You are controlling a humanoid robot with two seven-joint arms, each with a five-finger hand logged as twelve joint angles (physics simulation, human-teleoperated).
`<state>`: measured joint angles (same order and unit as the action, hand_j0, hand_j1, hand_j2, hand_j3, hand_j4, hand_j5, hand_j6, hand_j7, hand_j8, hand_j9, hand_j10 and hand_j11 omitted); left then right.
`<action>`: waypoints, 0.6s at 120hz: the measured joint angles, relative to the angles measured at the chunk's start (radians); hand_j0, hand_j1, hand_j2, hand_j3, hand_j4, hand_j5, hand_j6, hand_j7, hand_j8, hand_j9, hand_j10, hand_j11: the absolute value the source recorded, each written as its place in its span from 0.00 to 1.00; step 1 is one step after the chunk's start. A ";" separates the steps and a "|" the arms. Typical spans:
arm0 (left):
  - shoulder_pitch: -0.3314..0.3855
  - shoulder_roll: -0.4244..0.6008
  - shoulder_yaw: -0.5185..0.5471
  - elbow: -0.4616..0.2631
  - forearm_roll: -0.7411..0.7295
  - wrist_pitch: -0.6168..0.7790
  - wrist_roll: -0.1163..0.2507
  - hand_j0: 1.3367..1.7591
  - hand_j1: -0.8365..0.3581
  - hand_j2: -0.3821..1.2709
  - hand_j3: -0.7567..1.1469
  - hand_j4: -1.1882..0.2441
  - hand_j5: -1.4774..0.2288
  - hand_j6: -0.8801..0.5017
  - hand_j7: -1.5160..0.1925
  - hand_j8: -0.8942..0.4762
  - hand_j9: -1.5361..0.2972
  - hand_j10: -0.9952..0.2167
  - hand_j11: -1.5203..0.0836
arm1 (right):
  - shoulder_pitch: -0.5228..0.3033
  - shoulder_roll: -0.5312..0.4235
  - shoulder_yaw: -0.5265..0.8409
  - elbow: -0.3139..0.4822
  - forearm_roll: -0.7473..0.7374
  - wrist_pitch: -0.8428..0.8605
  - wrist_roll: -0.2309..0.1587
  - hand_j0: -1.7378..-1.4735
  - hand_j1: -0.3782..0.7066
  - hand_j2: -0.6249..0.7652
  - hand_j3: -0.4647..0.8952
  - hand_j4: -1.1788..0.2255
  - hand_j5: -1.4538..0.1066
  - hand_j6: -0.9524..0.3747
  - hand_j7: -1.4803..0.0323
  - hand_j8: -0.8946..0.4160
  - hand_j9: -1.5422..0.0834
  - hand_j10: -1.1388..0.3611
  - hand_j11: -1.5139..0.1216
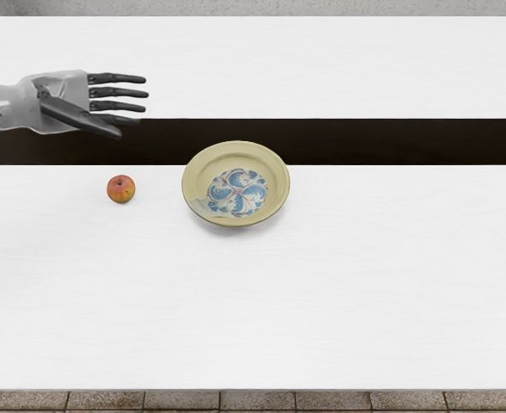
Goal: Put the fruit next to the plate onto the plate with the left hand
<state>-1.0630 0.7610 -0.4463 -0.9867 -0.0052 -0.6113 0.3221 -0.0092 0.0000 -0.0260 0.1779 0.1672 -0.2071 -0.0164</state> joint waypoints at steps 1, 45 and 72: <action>0.000 0.000 0.000 0.000 0.000 0.000 0.000 0.76 0.75 0.26 0.40 0.66 0.68 0.46 0.70 0.47 0.66 0.62 0.75 | 0.000 0.000 0.000 0.000 0.000 0.000 0.000 0.30 0.07 0.44 0.34 0.81 0.90 0.69 0.95 0.65 0.92 0.73 0.90; -0.003 0.013 0.010 -0.004 0.061 0.000 0.003 0.76 0.75 0.26 0.40 0.66 0.68 0.46 0.70 0.47 0.66 0.62 0.75 | -0.003 0.000 0.000 0.000 0.000 0.000 0.004 0.30 0.07 0.44 0.34 0.81 0.90 0.69 0.95 0.65 0.92 0.73 0.90; -0.001 0.179 0.005 -0.206 0.304 0.000 0.003 0.76 0.75 0.26 0.40 0.66 0.68 0.46 0.70 0.47 0.66 0.62 0.75 | -0.003 0.000 0.000 -0.003 0.000 0.000 0.004 0.30 0.07 0.44 0.34 0.81 0.90 0.69 0.95 0.65 0.92 0.73 0.90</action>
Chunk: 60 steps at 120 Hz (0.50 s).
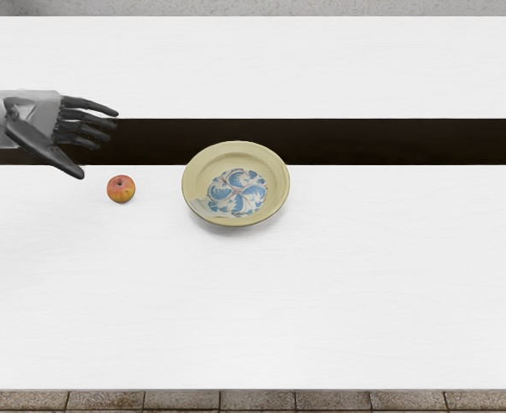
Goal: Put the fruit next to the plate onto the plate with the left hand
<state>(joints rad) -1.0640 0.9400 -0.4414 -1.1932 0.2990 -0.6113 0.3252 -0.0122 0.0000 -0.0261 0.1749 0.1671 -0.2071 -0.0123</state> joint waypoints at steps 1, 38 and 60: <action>0.001 0.002 0.000 -0.012 0.014 0.000 0.000 0.76 0.75 0.26 0.40 0.66 0.68 0.46 0.70 0.47 0.66 0.62 0.75 | 0.000 0.000 0.000 0.000 0.000 0.000 0.000 0.30 0.07 0.44 0.34 0.81 0.90 0.69 0.95 0.65 0.92 0.73 0.90; 0.049 -0.052 0.040 -0.255 0.361 0.464 0.107 0.76 0.75 0.26 0.40 0.66 0.68 0.46 0.70 0.47 0.66 0.62 0.75 | 0.000 0.000 -0.001 -0.004 0.000 0.000 0.000 0.30 0.07 0.44 0.34 0.81 0.90 0.69 0.95 0.65 0.92 0.73 0.90; -0.106 -0.146 0.207 -0.271 0.507 0.738 0.245 0.76 0.75 0.26 0.40 0.65 0.68 0.46 0.70 0.47 0.66 0.61 0.75 | 0.001 0.000 0.000 -0.005 0.000 0.000 0.000 0.30 0.07 0.44 0.34 0.81 0.90 0.69 0.95 0.65 0.92 0.73 0.90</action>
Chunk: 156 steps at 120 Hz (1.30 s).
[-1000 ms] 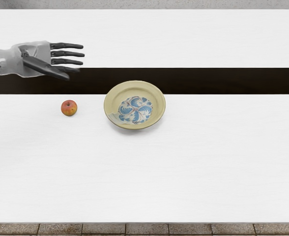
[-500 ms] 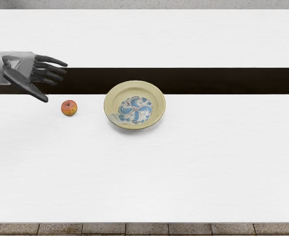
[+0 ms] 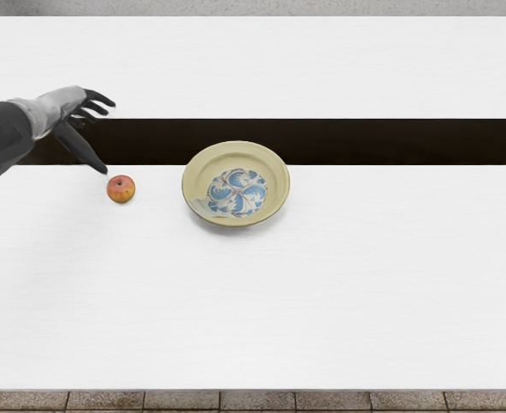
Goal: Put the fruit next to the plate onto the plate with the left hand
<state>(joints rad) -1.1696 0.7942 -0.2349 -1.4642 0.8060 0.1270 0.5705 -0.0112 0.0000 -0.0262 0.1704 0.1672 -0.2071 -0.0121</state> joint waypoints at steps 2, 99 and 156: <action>-0.010 -0.005 0.025 0.000 0.004 0.019 0.006 0.76 0.75 0.26 0.40 0.65 0.68 0.46 0.70 0.47 0.66 0.61 0.75 | 0.000 0.000 0.000 0.000 0.000 0.000 0.000 0.30 0.07 0.44 0.34 0.81 0.90 0.69 0.95 0.65 0.92 0.73 0.90; -0.268 -0.359 0.694 0.174 -0.179 0.363 0.040 0.76 0.74 0.26 0.40 0.65 0.67 0.45 0.69 0.46 0.66 0.61 0.74 | 0.001 0.000 -0.001 -0.001 0.000 -0.001 0.000 0.30 0.07 0.44 0.34 0.81 0.90 0.69 0.95 0.65 0.92 0.73 0.90; -0.217 -0.428 0.697 0.274 -0.201 0.396 0.040 0.76 0.65 0.27 0.40 0.59 0.61 0.39 0.63 0.40 0.60 0.54 0.67 | 0.003 0.000 0.000 -0.002 0.000 -0.001 0.000 0.30 0.07 0.44 0.34 0.81 0.90 0.69 0.95 0.65 0.92 0.73 0.90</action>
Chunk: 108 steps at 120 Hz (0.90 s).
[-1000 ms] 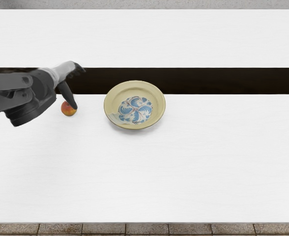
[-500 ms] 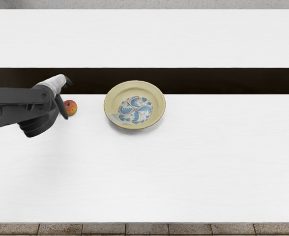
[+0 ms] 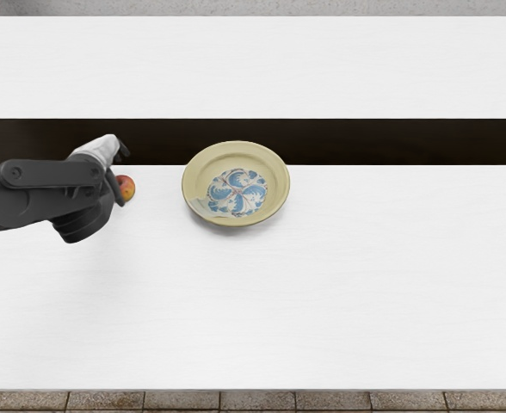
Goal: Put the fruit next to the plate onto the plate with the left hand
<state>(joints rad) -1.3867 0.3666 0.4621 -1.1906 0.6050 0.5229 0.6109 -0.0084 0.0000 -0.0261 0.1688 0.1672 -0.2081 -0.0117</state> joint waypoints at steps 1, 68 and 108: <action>0.001 -0.001 0.000 0.000 0.000 0.000 0.000 0.76 0.65 0.27 0.40 0.59 0.61 0.39 0.63 0.40 0.60 0.54 0.67 | 0.000 0.000 0.000 0.000 0.000 0.000 0.000 0.30 0.07 0.44 0.34 0.81 0.90 0.69 0.95 0.65 0.92 0.73 0.90; 0.036 -0.078 0.001 0.054 0.002 0.004 0.004 0.83 0.50 0.11 0.66 0.51 0.52 0.30 0.55 0.36 0.47 0.44 0.59 | -0.001 0.000 0.000 -0.001 0.000 0.000 0.000 0.30 0.07 0.44 0.34 0.81 0.90 0.69 0.95 0.65 0.92 0.73 0.90; 0.029 -0.069 0.003 0.064 -0.001 -0.013 0.000 0.75 0.48 0.24 0.52 0.48 0.48 0.27 0.51 0.29 0.47 0.40 0.54 | -0.001 0.000 0.000 -0.001 0.000 0.000 -0.001 0.30 0.07 0.44 0.34 0.81 0.90 0.69 0.95 0.65 0.92 0.73 0.90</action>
<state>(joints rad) -1.3576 0.2976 0.4647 -1.1261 0.6044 0.5095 0.6110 -0.0092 0.0000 -0.0261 0.1673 0.1672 -0.2084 -0.0122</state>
